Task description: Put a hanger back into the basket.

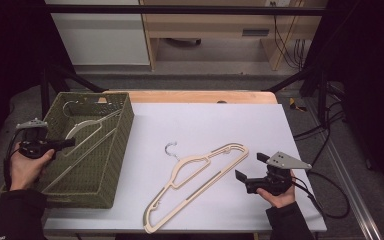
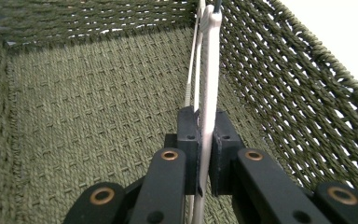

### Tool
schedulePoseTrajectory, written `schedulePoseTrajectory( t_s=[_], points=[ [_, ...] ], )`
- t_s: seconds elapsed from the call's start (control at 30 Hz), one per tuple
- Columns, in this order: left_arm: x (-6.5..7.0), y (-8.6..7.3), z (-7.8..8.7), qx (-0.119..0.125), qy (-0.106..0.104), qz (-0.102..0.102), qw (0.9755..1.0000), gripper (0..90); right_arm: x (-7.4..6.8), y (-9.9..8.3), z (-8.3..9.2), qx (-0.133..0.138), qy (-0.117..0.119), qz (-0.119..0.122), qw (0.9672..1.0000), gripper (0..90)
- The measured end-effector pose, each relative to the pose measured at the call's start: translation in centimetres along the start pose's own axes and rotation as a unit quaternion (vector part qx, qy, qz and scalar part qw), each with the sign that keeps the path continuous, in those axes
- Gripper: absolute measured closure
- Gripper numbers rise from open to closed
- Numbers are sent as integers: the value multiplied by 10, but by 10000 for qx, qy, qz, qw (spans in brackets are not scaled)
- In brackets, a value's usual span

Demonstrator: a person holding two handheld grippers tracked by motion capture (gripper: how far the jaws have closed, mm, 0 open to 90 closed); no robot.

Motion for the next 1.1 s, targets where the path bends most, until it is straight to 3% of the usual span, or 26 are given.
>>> schedulePoseTrajectory(
  t_s=[0.13,0.3,0.43,0.53,0.67,0.77,0.87,0.9,1.1],
  points=[
    [-6,-4,-1,49,183,111,9998,837,0,0,0,-2,2,2,10000,21],
    [-12,-4,-4,-47,610,205,9979,824,0,0,-1,-23,16,1,10000,21],
    [-17,-5,-10,-206,1053,181,9941,810,0,-1,-2,-42,38,39,10000,21],
    [-21,-7,-15,-480,1283,234,9903,785,0,-1,-2,-43,40,43,10000,21],
    [-24,-8,-15,-679,1315,240,9887,721,0,-1,-2,-49,48,38,10000,21],
    [-25,-10,-19,-834,1416,215,9862,680,0,-1,-3,-44,47,7,10000,21],
    [-26,-10,-20,-851,1447,275,9854,641,0,-1,-2,-45,54,37,10000,21],
    [-27,-11,-20,-871,1415,366,9854,568,0,-1,-2,-46,50,40,10000,21],
    [-28,-12,-22,-954,1416,353,9847,437,0,0,-2,-34,45,11,10000,21]
  ],
)
Point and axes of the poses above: each handheld gripper's, and its own axes: z roughly backward along the jaws, y roughly out of its top, x roughly to its right, the point moved 1 cm from there along -z, roughly forward along the jaws
